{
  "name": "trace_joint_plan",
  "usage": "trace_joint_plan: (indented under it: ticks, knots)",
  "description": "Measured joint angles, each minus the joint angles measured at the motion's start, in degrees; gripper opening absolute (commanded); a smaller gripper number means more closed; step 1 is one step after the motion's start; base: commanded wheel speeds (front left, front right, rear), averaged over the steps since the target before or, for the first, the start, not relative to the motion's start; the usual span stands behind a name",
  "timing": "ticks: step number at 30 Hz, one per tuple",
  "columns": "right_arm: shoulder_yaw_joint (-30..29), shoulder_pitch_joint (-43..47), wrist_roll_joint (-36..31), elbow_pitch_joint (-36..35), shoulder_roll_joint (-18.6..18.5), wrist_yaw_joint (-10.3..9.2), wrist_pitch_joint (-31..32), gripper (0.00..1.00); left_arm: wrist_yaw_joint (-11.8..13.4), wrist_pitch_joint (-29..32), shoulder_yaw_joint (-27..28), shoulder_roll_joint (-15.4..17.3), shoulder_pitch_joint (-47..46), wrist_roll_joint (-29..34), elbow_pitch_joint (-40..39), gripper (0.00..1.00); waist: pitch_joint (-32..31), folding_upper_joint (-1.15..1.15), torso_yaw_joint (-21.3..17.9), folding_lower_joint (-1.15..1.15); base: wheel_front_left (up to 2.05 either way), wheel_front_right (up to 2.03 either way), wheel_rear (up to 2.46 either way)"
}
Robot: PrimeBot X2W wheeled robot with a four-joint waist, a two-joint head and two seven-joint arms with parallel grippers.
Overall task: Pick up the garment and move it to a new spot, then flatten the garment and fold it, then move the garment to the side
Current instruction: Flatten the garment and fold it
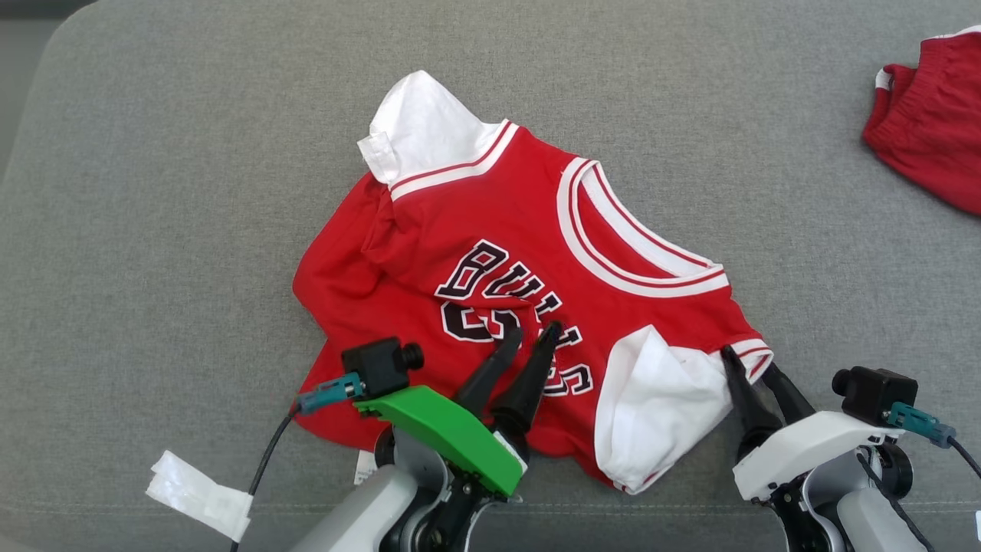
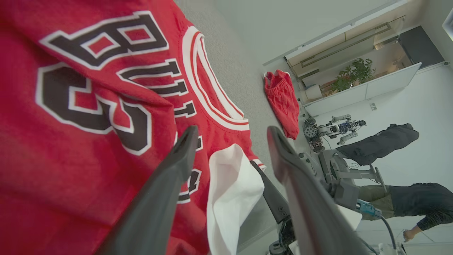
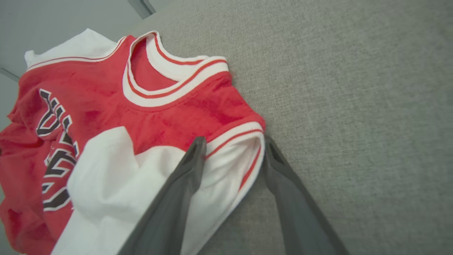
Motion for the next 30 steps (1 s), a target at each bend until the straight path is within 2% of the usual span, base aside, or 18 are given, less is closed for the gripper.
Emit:
trace_joint_plan:
  ticks: [1,8,12,20,26,30]
  knots:
    - [-0.33,0.0,0.34,0.1,-0.01,0.0,0.0,0.0,0.27,-0.45,0.43,0.11,0.07,-0.01,-0.09,1.0,-0.04,0.0,0.04,0.0,0.0,0.0,0.0]
    - [-2.52,-0.19,0.86,0.24,-1.57,-0.08,-0.35,0.0,2.92,-0.94,1.93,3.79,6.81,-0.49,2.72,1.0,-0.15,0.0,0.84,0.0,0.0,0.0,0.0]
    - [-2.23,-1.4,0.86,-0.64,-1.81,0.53,-0.35,0.0,3.22,-1.49,2.53,5.77,9.7,-0.79,4.04,1.0,-0.2,0.0,1.72,0.0,0.0,0.0,0.0]
    - [0.16,-8.08,0.87,-5.53,-2.59,2.97,2.25,0.0,3.22,-1.94,3.44,4.5,11.08,-3.07,4.01,1.0,-0.6,0.0,4.03,0.0,0.0,0.0,0.0]
    - [-1.63,-14.04,1.3,-6.78,-5.21,2.83,5.88,0.0,3.22,-2.6,4.45,3.09,11.07,-3.32,3.2,1.0,-0.78,0.0,6.06,0.0,0.0,0.0,0.0]
    - [-4.58,-15.43,1.32,-6.81,-7.88,1.8,7.42,0.0,3.22,-2.98,6.91,2.99,11.09,-4.0,3.22,1.0,-0.62,0.0,7.64,0.0,0.0,0.0,0.0]
